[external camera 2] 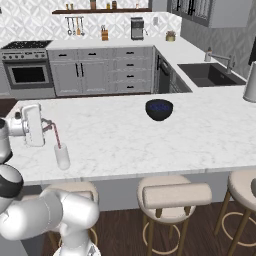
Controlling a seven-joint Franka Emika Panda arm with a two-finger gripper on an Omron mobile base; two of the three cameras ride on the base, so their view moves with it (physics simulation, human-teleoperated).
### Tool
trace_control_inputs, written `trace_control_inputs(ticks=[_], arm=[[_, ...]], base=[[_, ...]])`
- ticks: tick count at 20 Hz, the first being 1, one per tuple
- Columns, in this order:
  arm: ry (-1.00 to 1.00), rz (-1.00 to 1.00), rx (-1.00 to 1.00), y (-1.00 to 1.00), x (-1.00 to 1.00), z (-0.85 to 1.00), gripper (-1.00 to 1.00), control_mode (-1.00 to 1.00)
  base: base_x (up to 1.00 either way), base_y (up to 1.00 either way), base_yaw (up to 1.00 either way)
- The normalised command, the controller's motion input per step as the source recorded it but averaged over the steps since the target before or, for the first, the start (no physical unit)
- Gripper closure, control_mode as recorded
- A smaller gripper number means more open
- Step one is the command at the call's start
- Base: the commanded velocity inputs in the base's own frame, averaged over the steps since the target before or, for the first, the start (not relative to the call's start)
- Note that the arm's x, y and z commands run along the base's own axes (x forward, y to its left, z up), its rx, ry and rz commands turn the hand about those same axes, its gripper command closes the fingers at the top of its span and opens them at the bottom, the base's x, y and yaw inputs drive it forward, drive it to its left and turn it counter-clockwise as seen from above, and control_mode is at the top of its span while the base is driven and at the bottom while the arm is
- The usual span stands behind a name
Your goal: Take a straw from the drawer in front and place it inside the glass cup on the dining counter.
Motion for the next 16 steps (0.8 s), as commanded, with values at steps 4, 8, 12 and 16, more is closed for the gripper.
trace_control_inputs(ticks=[4,8,12,16], arm=[[-0.04,0.0,0.0,0.0,0.18,-0.1,1.0,-1.0],[-0.04,0.0,0.0,0.0,0.2,-0.09,1.0,-1.0],[-0.01,0.0,0.0,0.0,0.19,-0.11,1.0,-1.0],[0.0,0.0,0.0,0.0,0.08,-0.16,1.0,-1.0]], base=[[0.0,0.0,0.0],[0.0,0.0,0.0],[0.0,0.0,0.0],[0.0,0.0,0.0]])
